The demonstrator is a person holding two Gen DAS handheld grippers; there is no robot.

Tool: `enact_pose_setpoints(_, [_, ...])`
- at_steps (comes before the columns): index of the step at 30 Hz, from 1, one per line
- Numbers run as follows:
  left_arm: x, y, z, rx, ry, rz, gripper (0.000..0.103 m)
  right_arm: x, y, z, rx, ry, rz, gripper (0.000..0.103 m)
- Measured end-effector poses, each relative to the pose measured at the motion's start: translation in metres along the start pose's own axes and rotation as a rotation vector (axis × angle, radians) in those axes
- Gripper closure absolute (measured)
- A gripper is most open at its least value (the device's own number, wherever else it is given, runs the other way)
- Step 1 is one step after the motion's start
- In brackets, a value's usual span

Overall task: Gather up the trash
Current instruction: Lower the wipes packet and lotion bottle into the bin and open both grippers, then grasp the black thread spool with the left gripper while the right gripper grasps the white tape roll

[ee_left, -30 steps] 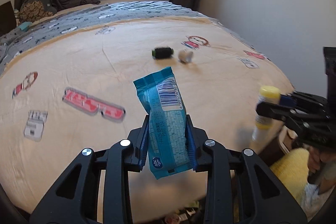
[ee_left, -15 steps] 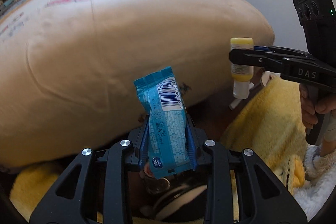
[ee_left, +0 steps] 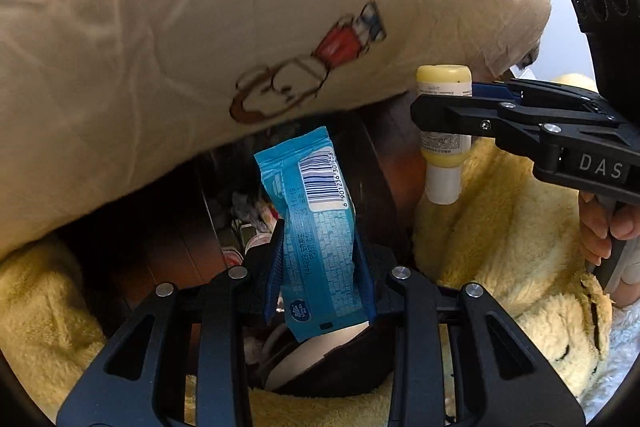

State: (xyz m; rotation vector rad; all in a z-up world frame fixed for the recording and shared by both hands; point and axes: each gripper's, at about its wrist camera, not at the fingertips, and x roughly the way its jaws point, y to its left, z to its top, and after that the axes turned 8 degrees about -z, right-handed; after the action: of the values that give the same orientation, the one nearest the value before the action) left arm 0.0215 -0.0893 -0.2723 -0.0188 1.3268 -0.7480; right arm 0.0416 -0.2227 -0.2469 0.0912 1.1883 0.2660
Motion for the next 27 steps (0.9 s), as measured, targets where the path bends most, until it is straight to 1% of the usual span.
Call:
enact_pose_setpoints(2, [0.005,0.001,0.004,-0.004,0.016,-0.004,0.072,0.005,-0.003,-0.001,0.012,0.017,0.003,0.07])
enact_pose_setpoints(4, [0.011,0.001,0.006,-0.005,0.036,-0.007,0.068,0.01,-0.004,-0.002,0.024,0.039,0.007,0.069])
enact_pose_setpoints(5, [0.015,-0.002,0.007,-0.009,0.047,-0.006,0.065,0.012,-0.005,-0.002,0.028,0.052,0.004,0.068])
enact_pose_setpoints(6, [0.018,0.0,0.008,-0.017,0.061,0.01,0.057,0.014,-0.006,-0.002,0.034,0.065,-0.005,0.06])
enact_pose_setpoints(7, [0.02,0.0,0.008,-0.021,0.068,0.019,0.054,0.015,-0.006,-0.002,0.04,0.067,-0.012,0.055])
enact_pose_setpoints(8, [0.022,0.001,0.007,-0.024,0.072,0.026,0.048,0.014,-0.007,-0.002,0.047,0.067,-0.017,0.049])
enact_pose_setpoints(9, [0.022,0.003,0.007,-0.029,0.073,0.033,0.043,0.013,-0.009,-0.002,0.057,0.065,-0.019,0.046])
enact_pose_setpoints(10, [0.022,0.003,0.006,-0.031,0.069,0.038,0.04,0.01,-0.011,-0.002,0.072,0.059,-0.019,0.044])
enact_pose_setpoints(12, [0.018,0.006,0.005,-0.032,0.053,0.055,0.03,0.007,-0.016,-0.002,0.093,0.048,-0.019,0.037])
enact_pose_setpoints(13, [0.014,0.008,0.004,-0.03,0.041,0.067,0.028,0.004,-0.019,-0.002,0.106,0.04,-0.021,0.035])
enact_pose_setpoints(15, [0.008,0.008,0.006,-0.022,0.02,0.087,0.023,0.0,-0.023,-0.003,0.122,0.029,-0.024,0.026])
enact_pose_setpoints(17, [0.0,0.006,0.007,-0.015,-0.003,0.102,0.019,-0.004,-0.025,-0.003,0.137,0.015,-0.023,0.023])
enact_pose_setpoints(19, [-0.008,0.005,0.011,-0.003,-0.028,0.119,0.015,-0.01,-0.025,-0.001,0.143,0.0,-0.012,0.018])
enact_pose_setpoints(20, [-0.012,0.003,0.012,0.003,-0.038,0.126,0.013,-0.014,-0.025,0.001,0.143,-0.009,-0.012,0.014])
enact_pose_setpoints(23, [-0.032,-0.004,0.014,0.016,-0.079,0.136,0.009,-0.033,-0.024,0.011,0.127,-0.054,-0.016,0.013])
enact_pose_setpoints(26, [-0.058,-0.01,0.022,0.032,-0.141,0.15,0.008,-0.061,-0.024,0.026,0.107,-0.14,-0.044,0.012])
enact_pose_setpoints(27, [-0.065,-0.012,0.027,0.035,-0.163,0.155,0.008,-0.07,-0.024,0.032,0.101,-0.171,-0.059,0.01])
